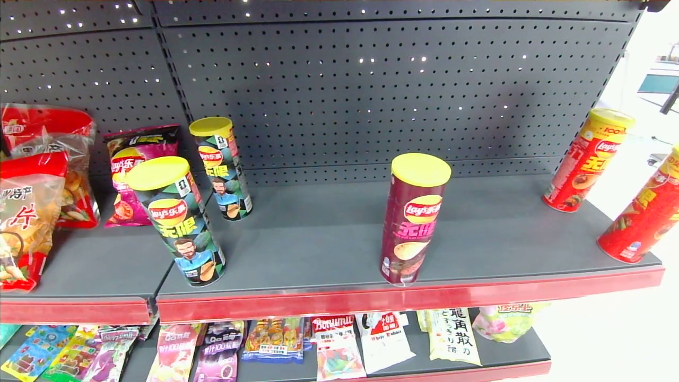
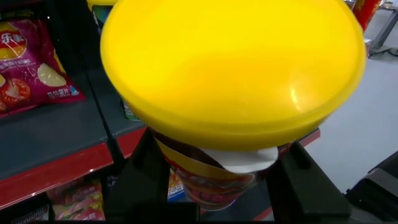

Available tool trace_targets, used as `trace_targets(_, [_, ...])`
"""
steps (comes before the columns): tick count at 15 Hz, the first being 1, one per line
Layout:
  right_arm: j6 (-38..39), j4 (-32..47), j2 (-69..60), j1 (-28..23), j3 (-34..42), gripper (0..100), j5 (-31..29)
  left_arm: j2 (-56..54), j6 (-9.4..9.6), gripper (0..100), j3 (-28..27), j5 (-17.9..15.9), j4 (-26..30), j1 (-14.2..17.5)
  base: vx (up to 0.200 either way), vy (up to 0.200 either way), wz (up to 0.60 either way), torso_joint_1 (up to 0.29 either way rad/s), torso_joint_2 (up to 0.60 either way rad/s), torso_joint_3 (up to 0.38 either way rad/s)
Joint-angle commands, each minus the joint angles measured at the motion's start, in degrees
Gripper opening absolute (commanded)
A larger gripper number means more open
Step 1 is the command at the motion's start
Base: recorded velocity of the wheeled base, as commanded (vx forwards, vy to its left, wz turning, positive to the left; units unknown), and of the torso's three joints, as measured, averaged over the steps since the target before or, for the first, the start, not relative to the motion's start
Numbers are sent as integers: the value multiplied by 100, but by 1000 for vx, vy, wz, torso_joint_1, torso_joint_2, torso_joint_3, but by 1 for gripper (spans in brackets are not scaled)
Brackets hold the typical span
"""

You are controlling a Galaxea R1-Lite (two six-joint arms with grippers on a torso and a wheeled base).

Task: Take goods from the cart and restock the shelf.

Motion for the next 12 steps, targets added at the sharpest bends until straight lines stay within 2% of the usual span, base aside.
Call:
trace_targets(1, [65,0,16,10,55,100,-1,4,-1,0,16,-1,2,3,0,0,0,0,0,0])
trace_targets(12, [73,0,7,1,55,100,16,-14,-1,0,130,-10,2,-6,0,0,0,0,0,0])
